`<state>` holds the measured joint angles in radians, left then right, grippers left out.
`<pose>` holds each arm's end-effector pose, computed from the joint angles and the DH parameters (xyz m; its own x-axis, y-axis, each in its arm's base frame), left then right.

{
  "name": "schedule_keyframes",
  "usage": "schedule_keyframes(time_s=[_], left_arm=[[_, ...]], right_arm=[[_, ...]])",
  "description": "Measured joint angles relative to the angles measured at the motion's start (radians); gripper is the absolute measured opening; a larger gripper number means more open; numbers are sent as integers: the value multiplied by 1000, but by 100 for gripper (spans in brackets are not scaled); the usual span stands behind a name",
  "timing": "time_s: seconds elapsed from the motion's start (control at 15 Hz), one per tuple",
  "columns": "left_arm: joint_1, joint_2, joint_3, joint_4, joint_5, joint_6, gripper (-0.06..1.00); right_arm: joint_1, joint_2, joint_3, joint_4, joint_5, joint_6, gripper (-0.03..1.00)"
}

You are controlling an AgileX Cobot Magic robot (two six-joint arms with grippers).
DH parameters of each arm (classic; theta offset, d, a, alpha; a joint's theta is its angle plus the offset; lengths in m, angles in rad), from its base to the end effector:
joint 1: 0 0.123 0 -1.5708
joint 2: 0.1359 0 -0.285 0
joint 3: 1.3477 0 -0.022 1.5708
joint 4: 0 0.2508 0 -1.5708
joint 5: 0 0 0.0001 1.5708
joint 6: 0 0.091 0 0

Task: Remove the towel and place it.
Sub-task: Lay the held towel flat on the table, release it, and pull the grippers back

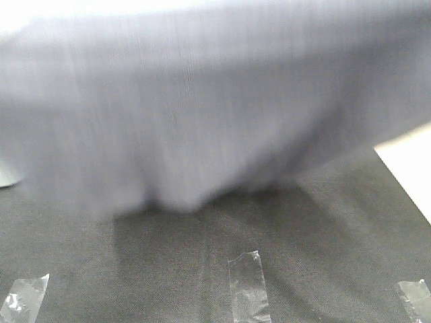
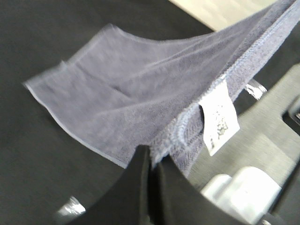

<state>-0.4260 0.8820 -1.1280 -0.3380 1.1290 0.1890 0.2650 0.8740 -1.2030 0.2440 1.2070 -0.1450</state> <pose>0.1182 -0.0836 0.4077 -0.6118 0.3194 -0.7237 0.6145 0.7680 -0.1806 0.1218 0.0544 0.4234 -0.6549 -0.2349 -0.7183 -0.4477 0.8863 0.1184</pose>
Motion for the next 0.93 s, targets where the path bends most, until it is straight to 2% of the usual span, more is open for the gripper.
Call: schedule_keyframes(time_s=[0.47,0.73,0.93], left_arm=[[5,-79,206,-101,14,-36,0],[8,-56,363,-134,12,-39,0],[12,29,394,-129,9,-39,0]], right_arm=[[-6,-174,261,63,-1,26,2],[-11,-124,373,86,3,27,2],[-11,-30,382,93,5,27,2]])
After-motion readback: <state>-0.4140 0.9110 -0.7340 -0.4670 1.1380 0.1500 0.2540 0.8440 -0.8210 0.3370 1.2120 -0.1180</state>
